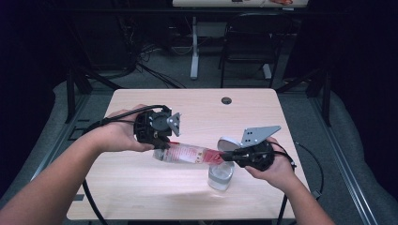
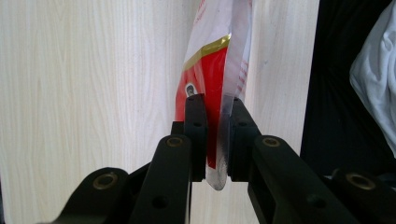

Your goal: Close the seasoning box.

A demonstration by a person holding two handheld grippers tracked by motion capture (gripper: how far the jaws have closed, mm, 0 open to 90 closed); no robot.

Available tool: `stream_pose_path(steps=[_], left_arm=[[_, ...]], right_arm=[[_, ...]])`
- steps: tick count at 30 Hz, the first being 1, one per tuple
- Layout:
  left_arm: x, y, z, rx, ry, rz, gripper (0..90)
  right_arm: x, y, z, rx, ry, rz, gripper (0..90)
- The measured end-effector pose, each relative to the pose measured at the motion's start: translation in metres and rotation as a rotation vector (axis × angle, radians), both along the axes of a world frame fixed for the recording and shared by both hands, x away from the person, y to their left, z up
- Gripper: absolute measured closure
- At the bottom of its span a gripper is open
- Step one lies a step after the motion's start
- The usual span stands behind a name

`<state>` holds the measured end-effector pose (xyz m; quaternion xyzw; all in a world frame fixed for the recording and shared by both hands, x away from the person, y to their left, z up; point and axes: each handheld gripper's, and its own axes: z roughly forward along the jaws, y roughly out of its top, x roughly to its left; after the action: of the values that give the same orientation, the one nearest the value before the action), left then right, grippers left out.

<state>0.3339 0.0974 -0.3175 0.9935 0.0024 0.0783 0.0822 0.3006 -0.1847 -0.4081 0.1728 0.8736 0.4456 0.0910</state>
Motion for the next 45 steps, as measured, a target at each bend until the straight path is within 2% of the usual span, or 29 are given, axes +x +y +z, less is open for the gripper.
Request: stream_pose_path(steps=[15, 26, 45], left_arm=[[0.0, -0.005, 0.003, 0.015, -0.011, -0.012, 82.7], [-0.002, -0.01, 0.005, 0.016, -0.014, -0.014, 82.9], [-0.002, -0.017, 0.008, 0.042, -0.017, -0.018, 83.0]], right_arm=[[-0.001, -0.003, -0.003, 0.028, -0.001, -0.006, 90.0], [-0.003, -0.006, -0.003, 0.037, -0.002, -0.006, 90.0], [-0.003, -0.01, -0.005, 0.043, 0.001, -0.011, 90.0]])
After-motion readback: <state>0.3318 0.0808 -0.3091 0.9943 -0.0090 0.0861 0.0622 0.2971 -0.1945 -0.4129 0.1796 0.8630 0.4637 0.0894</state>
